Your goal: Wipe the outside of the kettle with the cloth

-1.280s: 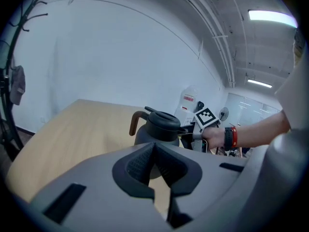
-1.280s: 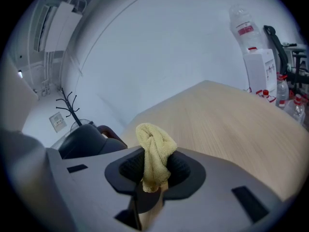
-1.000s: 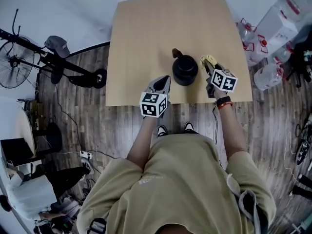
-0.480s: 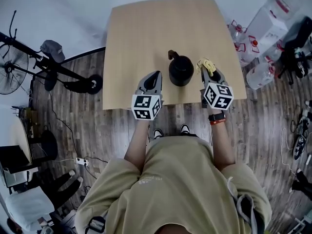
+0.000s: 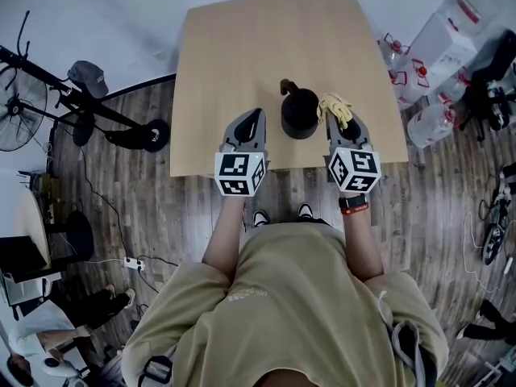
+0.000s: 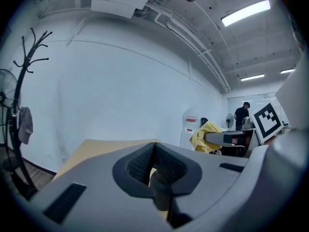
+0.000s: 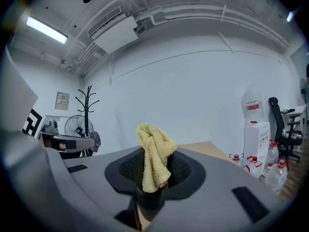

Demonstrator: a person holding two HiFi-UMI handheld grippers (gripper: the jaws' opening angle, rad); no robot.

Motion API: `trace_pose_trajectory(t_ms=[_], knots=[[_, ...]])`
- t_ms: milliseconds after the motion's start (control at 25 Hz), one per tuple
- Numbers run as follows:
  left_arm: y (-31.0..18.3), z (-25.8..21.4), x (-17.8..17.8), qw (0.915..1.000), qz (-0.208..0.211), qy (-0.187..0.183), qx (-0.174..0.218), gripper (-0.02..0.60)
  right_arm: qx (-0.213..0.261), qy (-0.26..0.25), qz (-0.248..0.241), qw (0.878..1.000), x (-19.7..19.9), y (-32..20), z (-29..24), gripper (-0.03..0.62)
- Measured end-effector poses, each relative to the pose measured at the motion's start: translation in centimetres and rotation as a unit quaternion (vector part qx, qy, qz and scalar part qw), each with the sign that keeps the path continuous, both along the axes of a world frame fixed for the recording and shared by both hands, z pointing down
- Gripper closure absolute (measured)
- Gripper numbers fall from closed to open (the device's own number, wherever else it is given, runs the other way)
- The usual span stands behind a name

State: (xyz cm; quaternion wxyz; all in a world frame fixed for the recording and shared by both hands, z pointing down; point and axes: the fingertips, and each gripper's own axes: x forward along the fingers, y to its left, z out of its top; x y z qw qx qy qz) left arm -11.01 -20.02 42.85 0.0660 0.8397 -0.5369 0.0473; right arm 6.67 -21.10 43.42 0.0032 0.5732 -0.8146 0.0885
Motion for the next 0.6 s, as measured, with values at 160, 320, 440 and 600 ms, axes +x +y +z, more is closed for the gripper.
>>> trace_pose_trajectory(t_ms=[160, 320, 440, 600], knots=[[-0.1, -0.5, 0.1, 0.9999, -0.007, -0.014, 0.004, 0.557, 0.009, 0.008, 0.007, 1.000, -0.2, 0.0, -0.3, 0.491], [-0.1, -0.8, 0.0, 0.9998, -0.007, -0.015, 0.008, 0.557, 0.007, 0.011, 0.000, 1.000, -0.8, 0.1, -0.5, 0.491], [0.1, -0.8, -0.1, 0.9999, -0.006, -0.010, 0.009, 0.557, 0.005, 0.014, -0.007, 1.000, -1.4, 0.3, -0.5, 0.491], [0.2, -1.1, 0.0, 0.9999, -0.003, 0.015, 0.006, 0.557, -0.005, 0.022, -0.017, 1.000, -1.7, 0.5, 0.0, 0.491]])
